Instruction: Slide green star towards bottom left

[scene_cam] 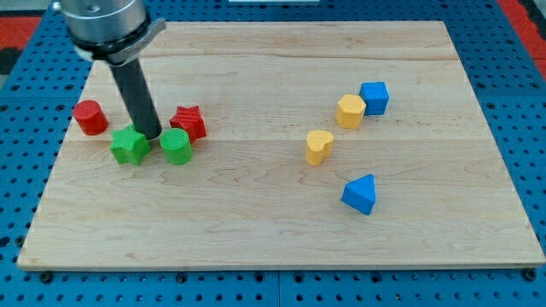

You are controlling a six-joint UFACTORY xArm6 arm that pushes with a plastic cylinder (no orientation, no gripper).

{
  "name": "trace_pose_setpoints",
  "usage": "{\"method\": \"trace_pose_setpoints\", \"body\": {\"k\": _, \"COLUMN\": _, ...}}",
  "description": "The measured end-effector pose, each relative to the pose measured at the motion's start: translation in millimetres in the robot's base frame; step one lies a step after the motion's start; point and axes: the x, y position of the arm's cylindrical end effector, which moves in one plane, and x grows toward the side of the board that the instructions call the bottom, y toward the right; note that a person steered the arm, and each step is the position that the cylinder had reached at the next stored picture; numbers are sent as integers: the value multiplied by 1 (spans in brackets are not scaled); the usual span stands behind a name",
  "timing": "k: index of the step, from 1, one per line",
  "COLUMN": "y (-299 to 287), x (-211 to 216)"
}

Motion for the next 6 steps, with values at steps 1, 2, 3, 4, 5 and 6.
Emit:
{"method": "trace_pose_setpoints", "body": {"k": 1, "y": -13, "x": 10}}
{"method": "trace_pose_setpoints", "body": {"k": 2, "y": -13, "x": -24}}
{"method": "trace_pose_setpoints", "body": {"k": 3, "y": -19, "x": -38}}
{"method": "trace_pose_setpoints", "body": {"k": 4, "y": -25, "x": -3}}
{"method": "trace_pose_setpoints", "body": {"k": 5, "y": -28, "x": 44}}
{"method": "trace_pose_setpoints", "body": {"k": 6, "y": -29, "x": 67}}
